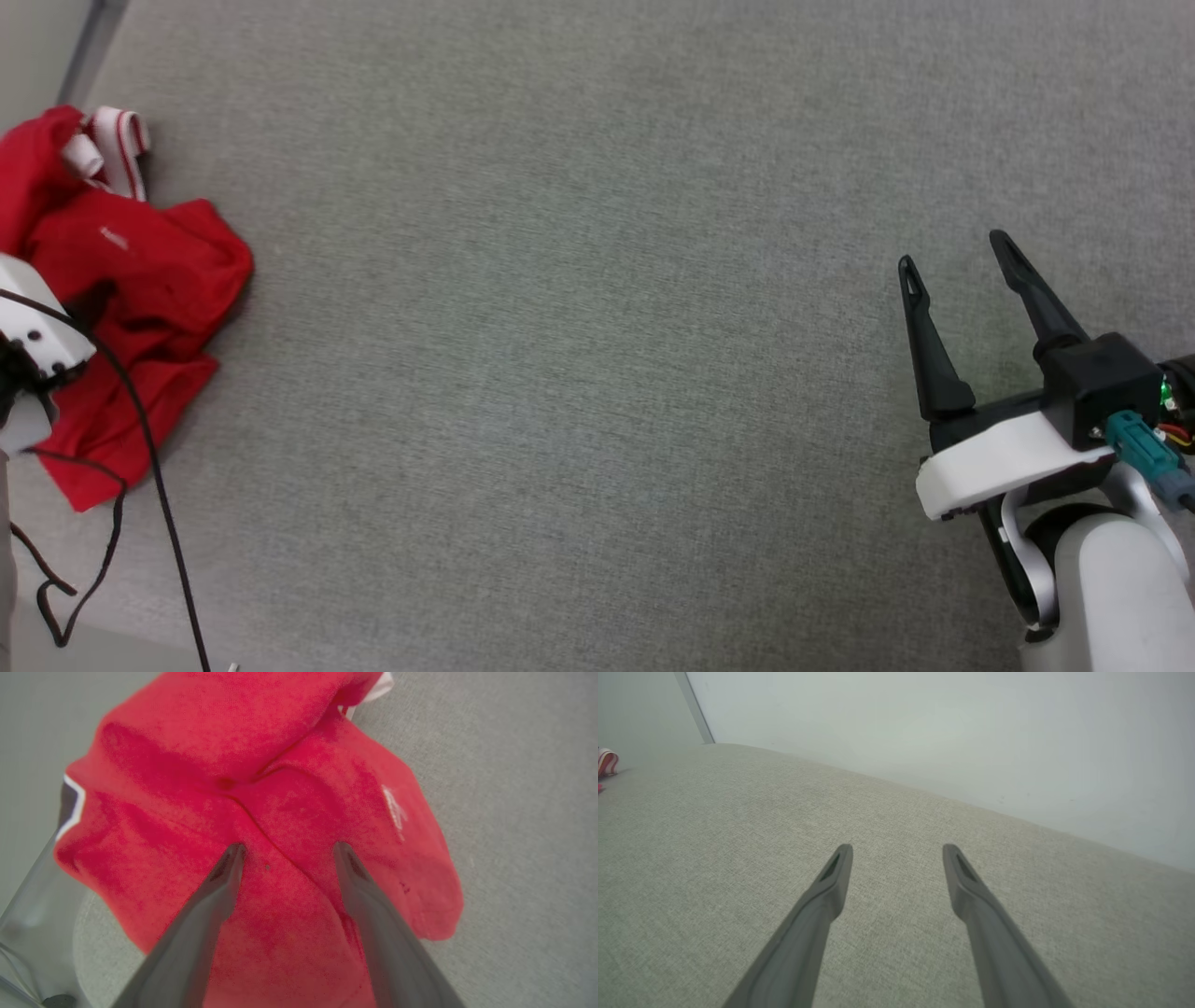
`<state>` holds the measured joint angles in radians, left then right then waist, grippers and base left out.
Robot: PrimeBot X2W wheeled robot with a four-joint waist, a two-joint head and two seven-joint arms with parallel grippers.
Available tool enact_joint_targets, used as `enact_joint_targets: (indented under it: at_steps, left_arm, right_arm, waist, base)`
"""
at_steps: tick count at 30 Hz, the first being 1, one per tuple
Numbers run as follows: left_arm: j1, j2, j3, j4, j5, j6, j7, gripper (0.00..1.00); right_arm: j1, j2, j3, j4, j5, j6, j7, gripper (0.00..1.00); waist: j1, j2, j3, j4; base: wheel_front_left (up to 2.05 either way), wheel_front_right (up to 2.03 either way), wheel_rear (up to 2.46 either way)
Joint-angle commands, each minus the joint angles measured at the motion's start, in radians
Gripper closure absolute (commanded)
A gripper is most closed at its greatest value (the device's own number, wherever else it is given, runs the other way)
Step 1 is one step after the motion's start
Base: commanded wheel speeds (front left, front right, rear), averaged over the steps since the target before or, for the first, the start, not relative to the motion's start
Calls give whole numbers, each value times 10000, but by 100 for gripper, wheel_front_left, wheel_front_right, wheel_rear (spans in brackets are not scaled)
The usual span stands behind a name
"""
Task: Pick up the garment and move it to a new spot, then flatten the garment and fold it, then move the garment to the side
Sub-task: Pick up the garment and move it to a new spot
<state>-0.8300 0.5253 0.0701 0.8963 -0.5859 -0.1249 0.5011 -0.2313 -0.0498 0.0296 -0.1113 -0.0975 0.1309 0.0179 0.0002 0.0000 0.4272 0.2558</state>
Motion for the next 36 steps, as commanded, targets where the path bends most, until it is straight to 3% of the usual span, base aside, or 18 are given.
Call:
enact_joint_targets:
  at_steps: [1, 9, 10, 11, 12, 22, 36]
  left_arm:
    - [-48, 5, 48, 258, -133, 4, 284, 0]
    - [455, -504, -9, 1533, -783, -35, 1527, 0]
    - [493, -560, -22, 1612, -834, -41, 1500, 34]
    - [520, -583, -77, 1645, -839, -40, 1412, 89]
    - [527, -597, -117, 1649, -836, -45, 1274, 100]
    - [181, -108, -517, 898, -505, -63, -1526, 100]
    - [579, -157, -1266, -438, -115, -55, -6495, 100]
  right_arm:
    - [-215, -8, 27, -58, -42, -3, 23, 0]
    - [-361, -7, 31, -191, -191, -3, 89, 0]
    - [-349, -7, 30, -214, -179, -3, 104, 0]
    - [-346, -8, 16, -223, -175, -3, 119, 0]
    - [-347, -8, -1, -222, -184, -3, 129, 0]
    - [-156, -8, -139, 149, 56, -3, -66, 0]
    - [616, -5, -659, 860, 809, -3, -571, 0]
  waist:
    - [-2, 0, 285, -213]
    - [-2, 0, 731, -428]
    - [-2, 0, 750, -437]
    - [-2, 0, 763, -442]
    - [-2, 0, 764, -438]
    - [-2, 0, -138, -283]
    - [-2, 0, -2125, -399]
  base:
    - [0, 0, 0]
    - [0, 0, 0]
    - [0, 0, 0]
    - [0, 0, 0]
    - [0, 0, 0]
    - [0, 0, 0]
    - [0, 0, 0]
